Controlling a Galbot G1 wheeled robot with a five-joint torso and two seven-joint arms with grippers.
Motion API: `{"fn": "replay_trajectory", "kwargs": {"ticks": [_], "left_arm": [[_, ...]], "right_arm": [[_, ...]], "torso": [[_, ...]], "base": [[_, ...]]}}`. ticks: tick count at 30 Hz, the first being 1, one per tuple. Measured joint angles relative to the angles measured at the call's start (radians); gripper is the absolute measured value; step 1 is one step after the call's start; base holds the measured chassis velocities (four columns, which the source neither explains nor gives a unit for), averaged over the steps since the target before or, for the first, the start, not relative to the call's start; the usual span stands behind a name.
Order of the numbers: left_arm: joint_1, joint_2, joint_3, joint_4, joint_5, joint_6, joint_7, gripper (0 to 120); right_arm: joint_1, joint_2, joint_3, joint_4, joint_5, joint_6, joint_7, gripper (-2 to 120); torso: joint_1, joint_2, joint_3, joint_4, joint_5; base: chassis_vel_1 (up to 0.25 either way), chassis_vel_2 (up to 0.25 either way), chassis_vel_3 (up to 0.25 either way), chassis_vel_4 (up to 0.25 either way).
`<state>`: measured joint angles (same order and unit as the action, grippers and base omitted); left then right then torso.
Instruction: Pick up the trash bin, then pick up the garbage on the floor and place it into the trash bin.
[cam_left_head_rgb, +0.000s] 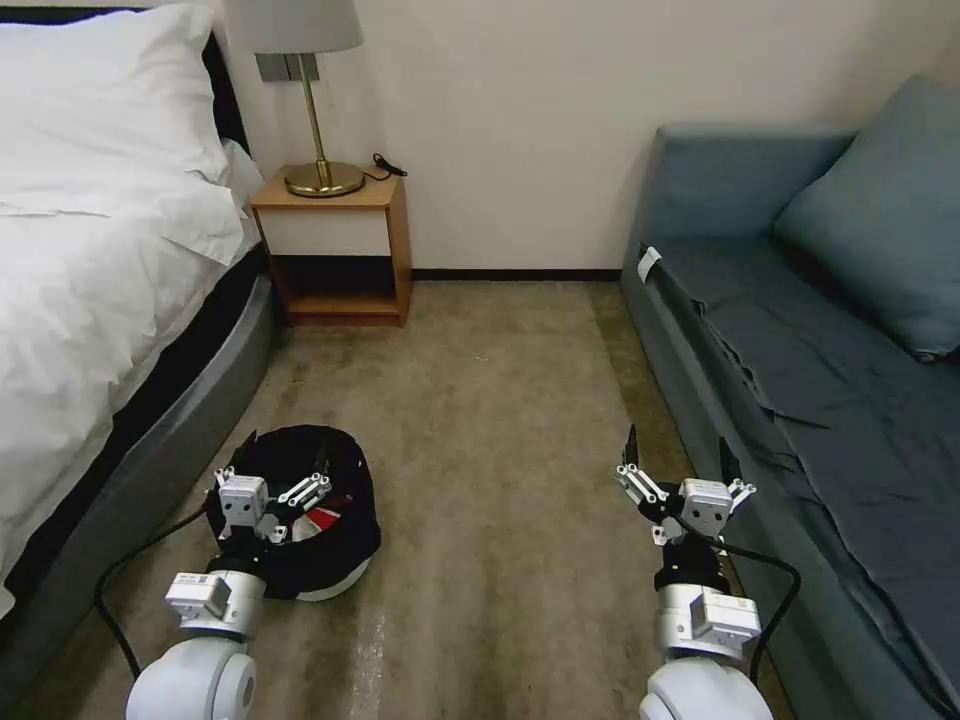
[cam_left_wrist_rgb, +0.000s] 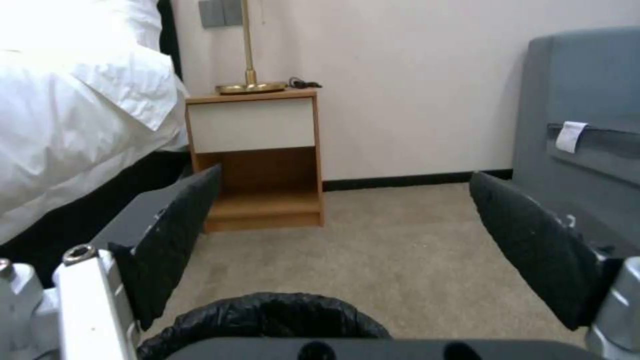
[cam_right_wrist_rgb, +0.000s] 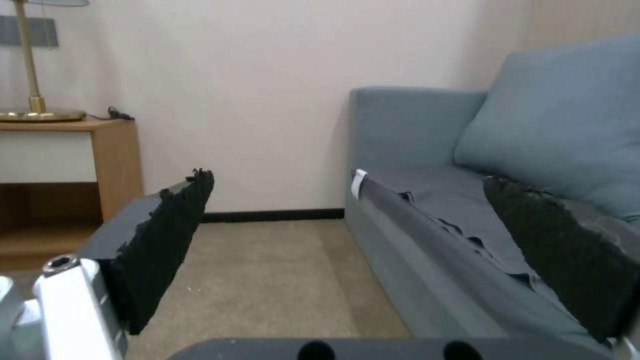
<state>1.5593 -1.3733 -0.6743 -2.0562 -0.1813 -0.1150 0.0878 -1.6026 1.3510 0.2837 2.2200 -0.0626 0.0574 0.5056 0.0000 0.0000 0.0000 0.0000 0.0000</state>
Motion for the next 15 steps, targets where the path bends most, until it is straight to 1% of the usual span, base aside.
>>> {"fn": "replay_trajectory", "kwargs": {"ticks": [15], "left_arm": [[0.0, 0.0, 0.0, 0.0, 0.0, 0.0, 0.0, 100]], "right_arm": [[0.001, 0.0, 0.0, 0.0, 0.001, -0.001, 0.0, 100]], "torso": [[0.0, 0.0, 0.0, 0.0, 0.0]], "base": [[0.0, 0.0, 0.0, 0.0]]}}
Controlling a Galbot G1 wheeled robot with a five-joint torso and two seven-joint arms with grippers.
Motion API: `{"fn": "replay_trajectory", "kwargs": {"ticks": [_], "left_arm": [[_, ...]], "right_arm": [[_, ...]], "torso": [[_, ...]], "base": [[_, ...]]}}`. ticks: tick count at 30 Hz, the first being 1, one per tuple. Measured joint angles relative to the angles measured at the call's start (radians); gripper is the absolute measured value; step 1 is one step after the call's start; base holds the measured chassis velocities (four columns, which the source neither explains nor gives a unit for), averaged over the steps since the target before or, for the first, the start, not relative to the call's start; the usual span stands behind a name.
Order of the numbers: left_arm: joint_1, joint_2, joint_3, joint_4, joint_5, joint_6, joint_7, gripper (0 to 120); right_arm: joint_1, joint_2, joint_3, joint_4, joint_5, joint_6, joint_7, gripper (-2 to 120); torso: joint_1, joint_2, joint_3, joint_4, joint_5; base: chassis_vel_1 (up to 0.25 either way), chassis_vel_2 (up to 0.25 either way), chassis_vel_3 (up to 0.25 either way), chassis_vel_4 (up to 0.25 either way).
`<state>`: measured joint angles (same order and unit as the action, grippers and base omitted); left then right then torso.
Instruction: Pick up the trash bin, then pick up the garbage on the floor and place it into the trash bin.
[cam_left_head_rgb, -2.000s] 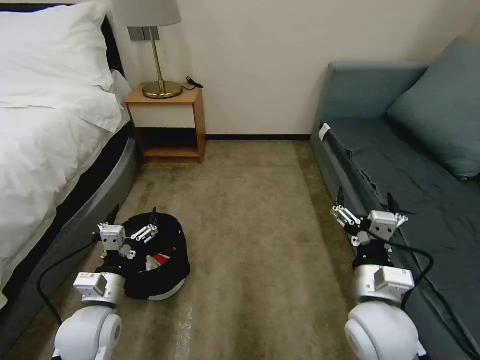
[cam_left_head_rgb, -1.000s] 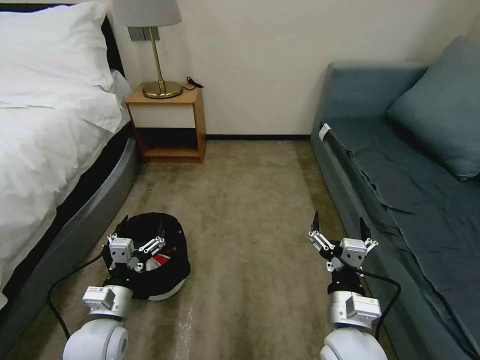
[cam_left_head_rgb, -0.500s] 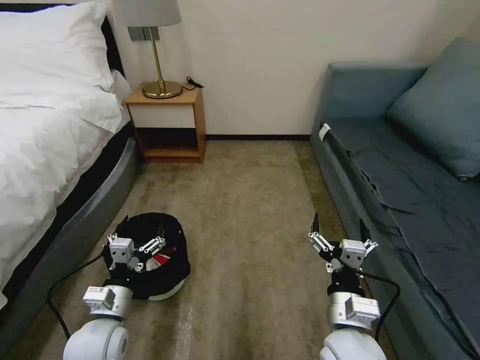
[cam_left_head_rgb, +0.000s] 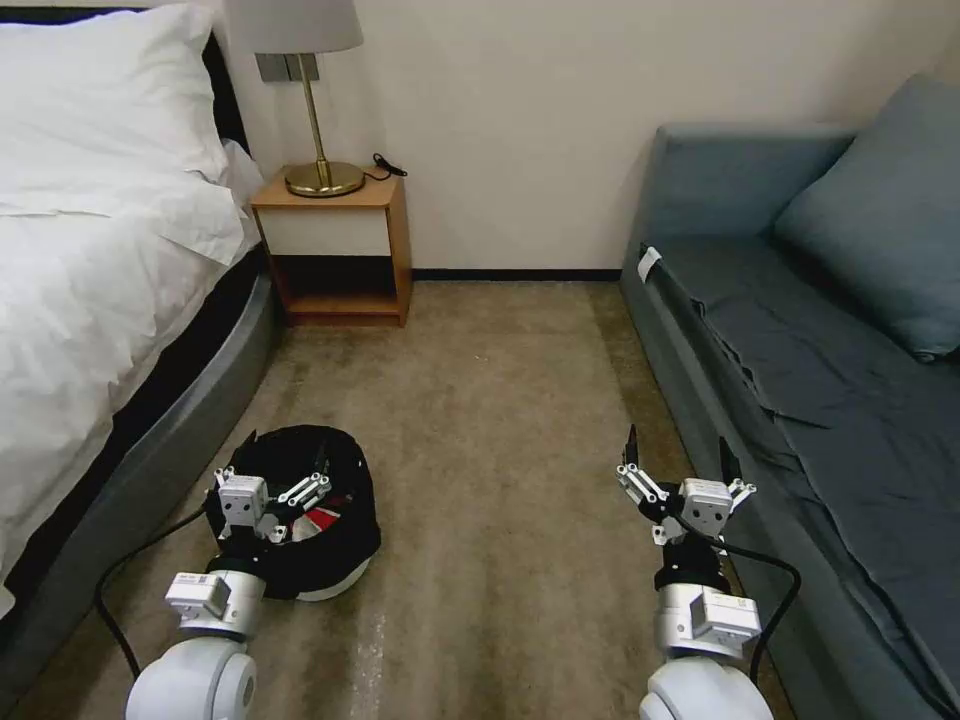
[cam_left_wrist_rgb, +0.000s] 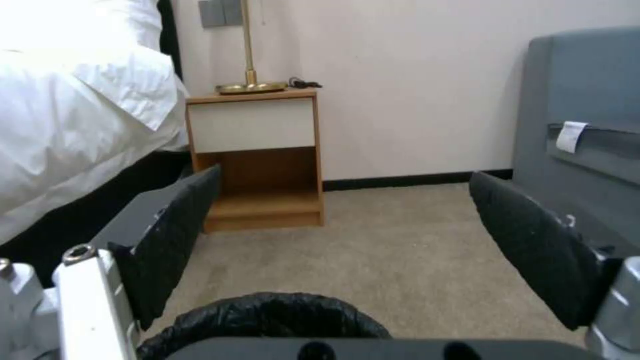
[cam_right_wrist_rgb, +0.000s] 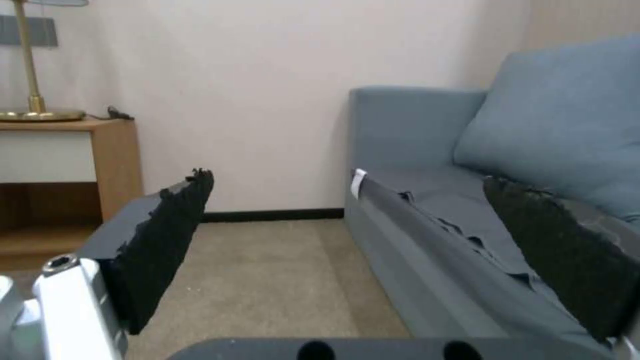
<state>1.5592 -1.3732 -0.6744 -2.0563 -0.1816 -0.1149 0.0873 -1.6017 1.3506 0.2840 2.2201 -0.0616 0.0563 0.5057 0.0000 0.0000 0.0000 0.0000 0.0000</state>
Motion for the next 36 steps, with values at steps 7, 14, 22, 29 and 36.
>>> {"fn": "replay_trajectory", "kwargs": {"ticks": [7, 14, 22, 29, 36], "left_arm": [[0.0, 0.0, 0.0, 0.0, 0.0, 0.0, 0.0, 100], [0.0, 0.0, 0.0, 0.0, 0.0, 0.0, 0.0, 100], [0.0, 0.0, 0.0, 0.0, 0.0, 0.0, 0.0, 100], [0.0, 0.0, 0.0, 0.0, 0.0, 0.0, 0.0, 100], [0.0, 0.0, 0.0, 0.0, 0.0, 0.0, 0.0, 100]], "right_arm": [[0.0, 0.0, 0.0, 0.0, 0.0, 0.0, 0.0, 100], [0.0, 0.0, 0.0, 0.0, 0.001, 0.0, 0.0, 100], [0.0, 0.0, 0.0, 0.0, 0.001, 0.0, 0.0, 100], [0.0, 0.0, 0.0, 0.0, 0.001, 0.0, 0.0, 100], [0.0, 0.0, 0.0, 0.0, 0.001, 0.0, 0.0, 100]], "torso": [[0.0, 0.0, 0.0, 0.0, 0.0], [0.0, 0.0, 0.0, 0.0, 0.0], [0.0, 0.0, 0.0, 0.0, 0.0], [0.0, 0.0, 0.0, 0.0, 0.0], [0.0, 0.0, 0.0, 0.0, 0.0]], "base": [[0.0, 0.0, 0.0, 0.0], [0.0, 0.0, 0.0, 0.0], [0.0, 0.0, 0.0, 0.0], [0.0, 0.0, 0.0, 0.0], [0.0, 0.0, 0.0, 0.0]]}}
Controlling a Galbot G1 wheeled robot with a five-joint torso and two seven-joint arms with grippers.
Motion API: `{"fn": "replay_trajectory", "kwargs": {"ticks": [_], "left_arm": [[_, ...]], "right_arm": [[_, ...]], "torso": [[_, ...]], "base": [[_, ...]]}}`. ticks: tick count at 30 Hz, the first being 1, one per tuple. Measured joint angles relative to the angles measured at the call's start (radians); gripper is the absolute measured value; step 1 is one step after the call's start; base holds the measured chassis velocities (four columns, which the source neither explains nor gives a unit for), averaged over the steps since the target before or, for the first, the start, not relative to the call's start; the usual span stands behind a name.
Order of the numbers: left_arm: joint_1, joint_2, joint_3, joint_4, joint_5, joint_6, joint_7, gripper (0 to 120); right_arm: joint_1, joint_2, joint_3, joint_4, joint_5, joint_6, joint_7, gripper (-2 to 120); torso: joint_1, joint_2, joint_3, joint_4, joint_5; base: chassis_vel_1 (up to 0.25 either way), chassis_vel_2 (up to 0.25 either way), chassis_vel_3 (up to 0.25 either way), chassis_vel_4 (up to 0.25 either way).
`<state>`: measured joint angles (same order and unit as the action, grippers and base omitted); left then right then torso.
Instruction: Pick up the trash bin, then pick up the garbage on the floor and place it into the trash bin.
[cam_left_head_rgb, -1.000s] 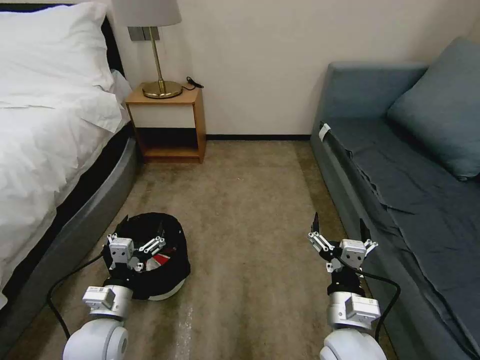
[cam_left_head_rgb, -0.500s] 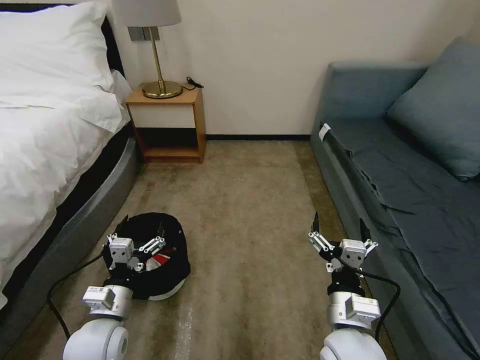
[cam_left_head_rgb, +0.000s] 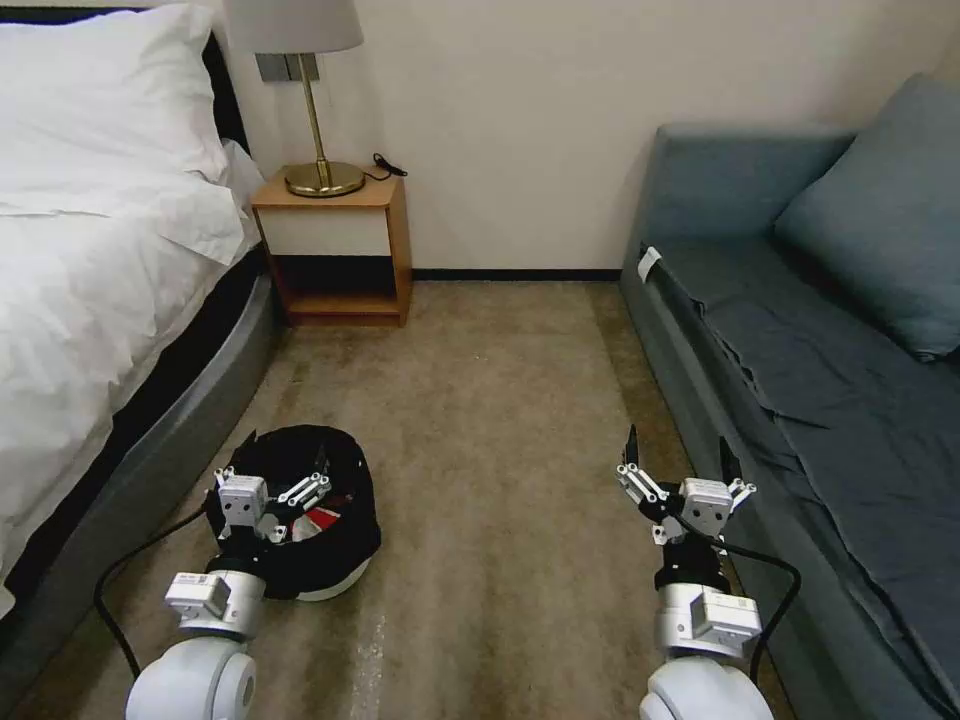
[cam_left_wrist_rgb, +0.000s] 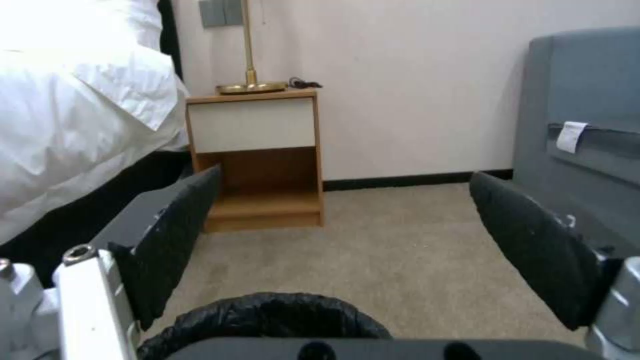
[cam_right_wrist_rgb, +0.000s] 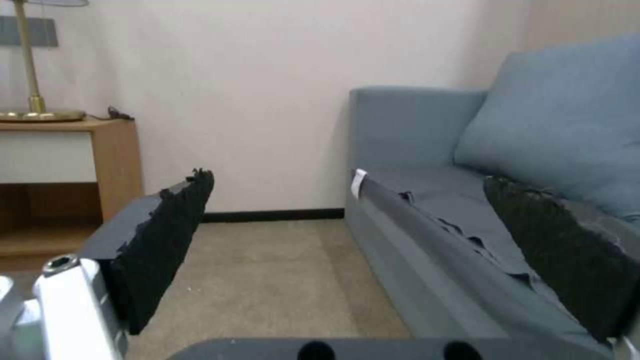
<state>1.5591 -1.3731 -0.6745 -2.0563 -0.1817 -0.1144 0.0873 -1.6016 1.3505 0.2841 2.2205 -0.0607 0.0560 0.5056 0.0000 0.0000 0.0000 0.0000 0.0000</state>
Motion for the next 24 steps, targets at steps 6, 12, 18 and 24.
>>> {"fn": "replay_trajectory", "kwargs": {"ticks": [6, 12, 18, 24], "left_arm": [[0.0, 0.0, 0.0, 0.0, 0.0, 0.0, 0.0, 100], [0.0, 0.0, 0.0, 0.0, 0.0, 0.0, 0.0, 100], [0.0, 0.0, 0.0, 0.0, 0.0, 0.0, 0.0, 100], [0.0, 0.0, 0.0, 0.0, 0.0, 0.0, 0.0, 100]], "right_arm": [[0.0, 0.0, 0.0, 0.0, 0.0, 0.0, 0.0, 100], [0.0, 0.0, 0.0, 0.0, 0.0, 0.0, 0.0, 100], [0.0, 0.0, 0.0, 0.0, 0.0, 0.0, 0.0, 100], [0.0, 0.0, 0.0, 0.0, 0.0, 0.0, 0.0, 100]], "torso": [[0.0, 0.0, 0.0, 0.0, 0.0], [0.0, 0.0, 0.0, 0.0, 0.0], [0.0, 0.0, 0.0, 0.0, 0.0], [0.0, 0.0, 0.0, 0.0, 0.0]], "base": [[0.0, 0.0, 0.0, 0.0], [0.0, 0.0, 0.0, 0.0], [0.0, 0.0, 0.0, 0.0], [0.0, 0.0, 0.0, 0.0]]}}
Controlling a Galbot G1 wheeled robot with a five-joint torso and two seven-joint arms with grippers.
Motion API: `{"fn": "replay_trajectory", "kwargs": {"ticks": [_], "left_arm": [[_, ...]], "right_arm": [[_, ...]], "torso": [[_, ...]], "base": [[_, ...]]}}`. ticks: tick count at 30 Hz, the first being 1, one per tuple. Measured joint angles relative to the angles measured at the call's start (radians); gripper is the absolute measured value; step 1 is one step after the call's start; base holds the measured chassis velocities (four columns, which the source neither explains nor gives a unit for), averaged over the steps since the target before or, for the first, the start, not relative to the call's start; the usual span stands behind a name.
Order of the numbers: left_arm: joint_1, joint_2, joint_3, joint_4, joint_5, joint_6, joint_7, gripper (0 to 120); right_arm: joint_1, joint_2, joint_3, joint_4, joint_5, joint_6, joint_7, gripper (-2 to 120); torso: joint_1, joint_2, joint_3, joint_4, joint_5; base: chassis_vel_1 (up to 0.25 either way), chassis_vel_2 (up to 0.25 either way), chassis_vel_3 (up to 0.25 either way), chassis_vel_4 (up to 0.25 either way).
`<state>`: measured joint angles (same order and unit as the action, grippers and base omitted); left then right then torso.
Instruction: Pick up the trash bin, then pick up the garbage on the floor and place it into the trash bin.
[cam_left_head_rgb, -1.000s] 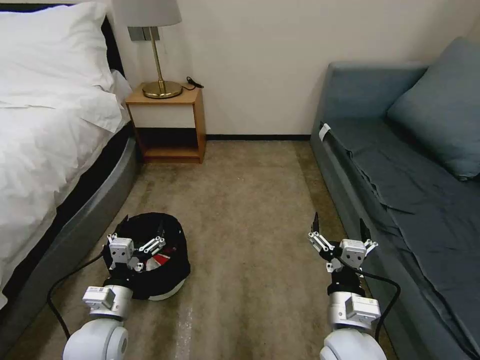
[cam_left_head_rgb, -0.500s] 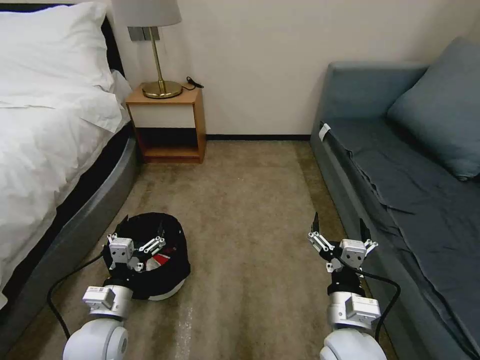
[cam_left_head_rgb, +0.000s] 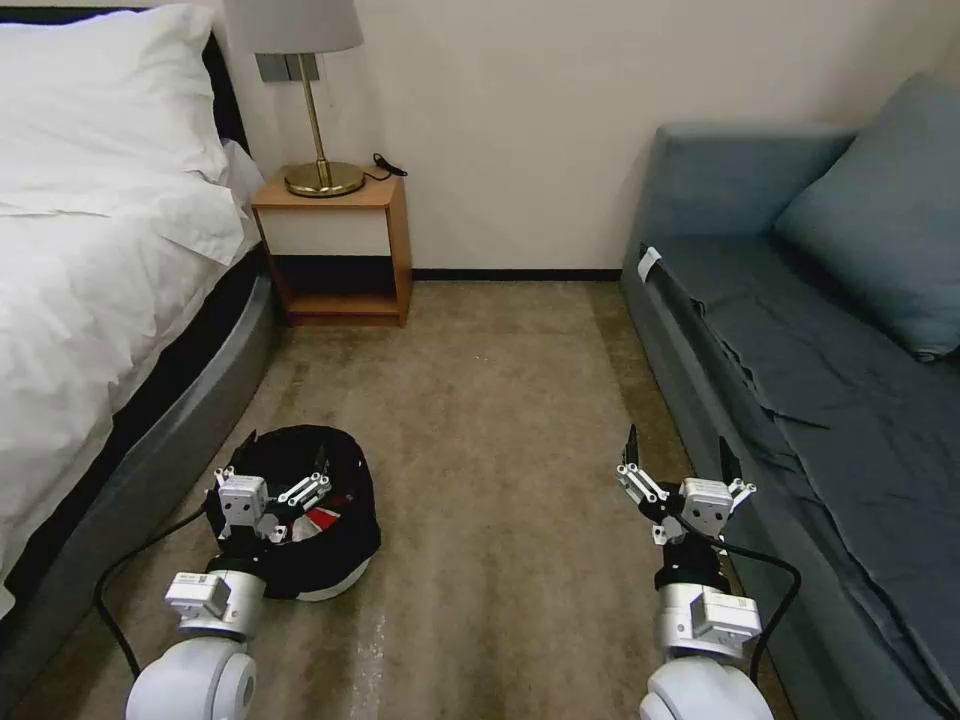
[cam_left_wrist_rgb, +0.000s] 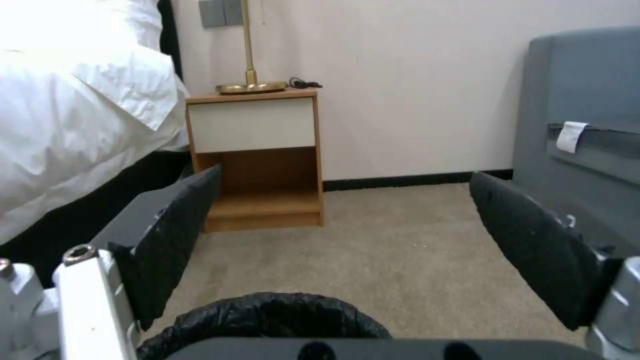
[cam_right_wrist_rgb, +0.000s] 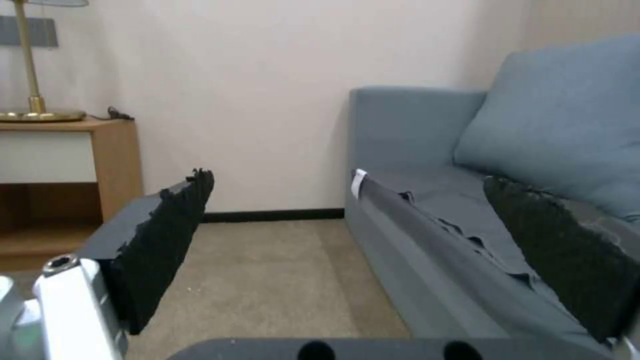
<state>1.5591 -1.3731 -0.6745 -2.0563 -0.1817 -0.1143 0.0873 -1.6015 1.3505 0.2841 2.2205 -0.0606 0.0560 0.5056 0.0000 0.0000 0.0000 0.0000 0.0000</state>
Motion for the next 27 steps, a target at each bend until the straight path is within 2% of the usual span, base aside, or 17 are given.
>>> {"fn": "replay_trajectory", "kwargs": {"ticks": [27], "left_arm": [[0.0, 0.0, 0.0, 0.0, 0.0, 0.0, 0.0, 100]], "right_arm": [[0.0, 0.0, 0.0, 0.0, 0.0, 0.0, 0.0, 100]], "torso": [[0.0, 0.0, 0.0, 0.0, 0.0]], "base": [[0.0, 0.0, 0.0, 0.0]]}}
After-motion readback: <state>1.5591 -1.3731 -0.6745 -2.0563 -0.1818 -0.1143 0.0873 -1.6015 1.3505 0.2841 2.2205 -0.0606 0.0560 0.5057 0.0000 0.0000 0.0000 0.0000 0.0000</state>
